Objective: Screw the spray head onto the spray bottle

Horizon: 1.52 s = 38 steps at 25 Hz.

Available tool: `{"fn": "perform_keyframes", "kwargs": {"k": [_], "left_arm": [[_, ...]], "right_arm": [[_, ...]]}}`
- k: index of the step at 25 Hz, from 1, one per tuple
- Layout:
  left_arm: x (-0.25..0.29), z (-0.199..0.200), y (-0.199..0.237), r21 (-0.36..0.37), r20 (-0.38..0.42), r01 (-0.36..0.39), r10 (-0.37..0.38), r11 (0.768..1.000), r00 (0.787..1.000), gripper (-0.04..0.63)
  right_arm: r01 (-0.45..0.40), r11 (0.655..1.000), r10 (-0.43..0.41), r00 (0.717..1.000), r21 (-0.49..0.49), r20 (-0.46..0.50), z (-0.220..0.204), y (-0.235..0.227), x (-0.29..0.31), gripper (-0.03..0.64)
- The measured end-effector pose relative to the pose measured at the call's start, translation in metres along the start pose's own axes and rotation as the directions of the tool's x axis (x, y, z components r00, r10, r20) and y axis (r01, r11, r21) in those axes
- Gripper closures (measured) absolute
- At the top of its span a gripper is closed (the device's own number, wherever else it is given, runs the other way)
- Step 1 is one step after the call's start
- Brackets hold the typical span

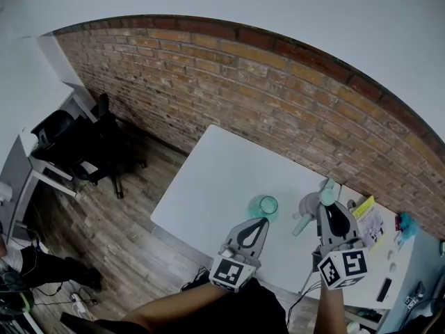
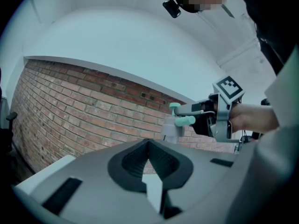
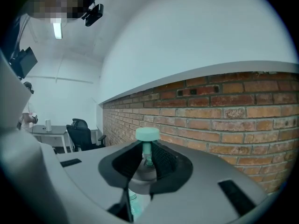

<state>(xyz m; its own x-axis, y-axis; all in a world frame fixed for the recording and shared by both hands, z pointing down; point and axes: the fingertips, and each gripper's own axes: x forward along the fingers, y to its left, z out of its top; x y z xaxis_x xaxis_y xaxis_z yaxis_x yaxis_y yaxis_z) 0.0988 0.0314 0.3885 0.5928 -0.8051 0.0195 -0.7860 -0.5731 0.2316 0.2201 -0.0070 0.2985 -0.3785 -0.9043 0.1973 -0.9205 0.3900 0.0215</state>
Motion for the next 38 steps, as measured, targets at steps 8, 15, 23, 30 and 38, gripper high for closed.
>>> {"fn": "perform_keyframes", "kwargs": {"k": [8,15,23,30,38], "left_arm": [[-0.001,0.002,0.005,0.002,0.001,0.004,-0.004,1.0,1.0,0.594],[0.0,-0.006,0.014,0.054,-0.006,0.011,-0.01,0.998,1.0,0.594],[0.001,-0.004,0.027,0.022,-0.016,-0.042,0.043,0.999,0.999,0.594],[-0.002,0.0,0.033,0.006,-0.01,-0.075,0.075,0.997,0.997,0.594],[-0.003,0.0,0.037,0.008,-0.004,-0.094,0.094,0.996,0.996,0.594]], "right_arm": [[-0.015,1.0,0.015,1.0,-0.023,0.024,0.019,0.01,0.004,0.551],[-0.045,0.999,0.046,0.997,-0.025,0.058,0.042,0.019,0.008,0.551],[-0.073,0.997,0.076,0.993,-0.038,0.085,0.063,0.028,0.012,0.551],[-0.088,0.994,0.095,0.989,-0.068,0.111,0.079,0.033,0.014,0.551],[-0.111,0.992,0.117,0.985,-0.055,0.126,0.083,0.038,0.017,0.551]]}}
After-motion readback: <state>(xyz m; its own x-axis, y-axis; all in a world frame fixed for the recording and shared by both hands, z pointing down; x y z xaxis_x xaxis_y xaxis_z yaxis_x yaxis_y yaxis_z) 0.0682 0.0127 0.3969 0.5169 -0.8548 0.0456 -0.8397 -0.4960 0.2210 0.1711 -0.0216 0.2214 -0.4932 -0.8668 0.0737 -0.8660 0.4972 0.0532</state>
